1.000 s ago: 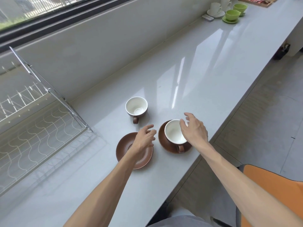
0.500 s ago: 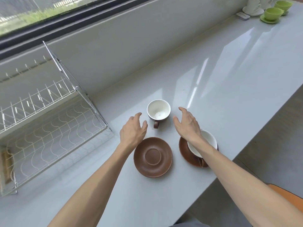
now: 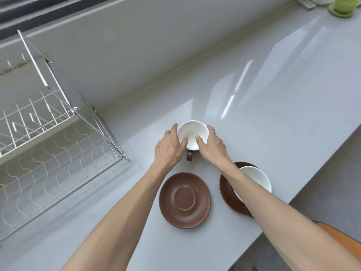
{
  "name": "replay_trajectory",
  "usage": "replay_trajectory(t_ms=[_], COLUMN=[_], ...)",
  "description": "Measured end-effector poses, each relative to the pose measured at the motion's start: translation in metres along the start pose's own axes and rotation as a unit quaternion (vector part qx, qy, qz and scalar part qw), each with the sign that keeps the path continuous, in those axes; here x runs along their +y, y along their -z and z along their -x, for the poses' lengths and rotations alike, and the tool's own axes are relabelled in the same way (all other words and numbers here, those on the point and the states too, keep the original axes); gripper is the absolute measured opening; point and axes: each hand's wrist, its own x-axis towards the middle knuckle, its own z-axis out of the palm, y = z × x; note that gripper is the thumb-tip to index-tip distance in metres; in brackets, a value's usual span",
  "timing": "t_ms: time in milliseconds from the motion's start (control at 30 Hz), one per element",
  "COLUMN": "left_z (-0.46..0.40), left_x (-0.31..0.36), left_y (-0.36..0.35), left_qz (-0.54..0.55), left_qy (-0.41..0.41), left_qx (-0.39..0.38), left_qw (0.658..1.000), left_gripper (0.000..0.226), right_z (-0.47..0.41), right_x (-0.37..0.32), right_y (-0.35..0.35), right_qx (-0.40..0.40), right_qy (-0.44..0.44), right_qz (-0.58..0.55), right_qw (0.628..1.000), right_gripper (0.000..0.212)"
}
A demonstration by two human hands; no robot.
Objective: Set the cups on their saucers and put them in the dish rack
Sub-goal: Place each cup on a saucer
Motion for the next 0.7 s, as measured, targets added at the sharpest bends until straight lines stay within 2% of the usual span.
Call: replay_trajectory(t_ms=[200,367,700], left_z=[0.002,0.009,0.044], left_x=[0.006,0.007,0.0], left_y=[0.002,0.005,0.017], left_qz=[0.149,0.194,0.258], left_qy=[0.015,0.033,0.057], left_qx=[-0.046,-0.051,-0.014], left_qw=[0.988,0.979,0.964], left_gripper=[0.045,0.046,0.042], right_z=[-0.002,0.005,0.033], right_x=[-0.003,-0.003,-0.01], right_y=[0.0,0.003,0.009], right_qx=[-0.002,0.003,0.01], right_qy=[-0.018,-0.026,-0.01], right_qz=[-0.043,-0.071,-0.069], right_qw=[0.999,0.997,0.997], right_gripper=[0.055,0.05,0.05])
